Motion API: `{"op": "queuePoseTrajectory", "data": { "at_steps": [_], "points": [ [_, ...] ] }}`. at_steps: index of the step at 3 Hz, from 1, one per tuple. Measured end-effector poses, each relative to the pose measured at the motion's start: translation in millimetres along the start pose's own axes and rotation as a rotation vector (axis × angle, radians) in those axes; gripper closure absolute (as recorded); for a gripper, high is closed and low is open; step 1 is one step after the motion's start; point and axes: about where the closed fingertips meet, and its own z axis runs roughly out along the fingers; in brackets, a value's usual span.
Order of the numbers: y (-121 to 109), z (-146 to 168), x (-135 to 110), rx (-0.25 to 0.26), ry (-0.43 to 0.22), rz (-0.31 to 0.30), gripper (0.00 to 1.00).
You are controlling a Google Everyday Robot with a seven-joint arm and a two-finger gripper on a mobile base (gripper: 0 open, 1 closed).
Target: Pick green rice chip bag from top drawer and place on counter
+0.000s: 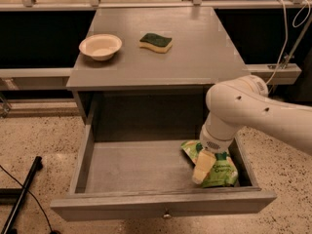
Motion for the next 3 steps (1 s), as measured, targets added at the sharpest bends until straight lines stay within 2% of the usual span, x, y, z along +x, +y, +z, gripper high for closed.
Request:
{"op": "queuePoseTrajectory", "data": {
  "at_steps": [1,2,3],
  "points": [
    [-9.9,29.7,4.4,-0.004,-0.010,0.067,0.00],
    [-19.8,50.8,13.2,-0.014,-0.012,0.127,0.16],
    [-23.0,53.3,17.0,-0.020,-0.022,0.146,0.48]
  ]
}}
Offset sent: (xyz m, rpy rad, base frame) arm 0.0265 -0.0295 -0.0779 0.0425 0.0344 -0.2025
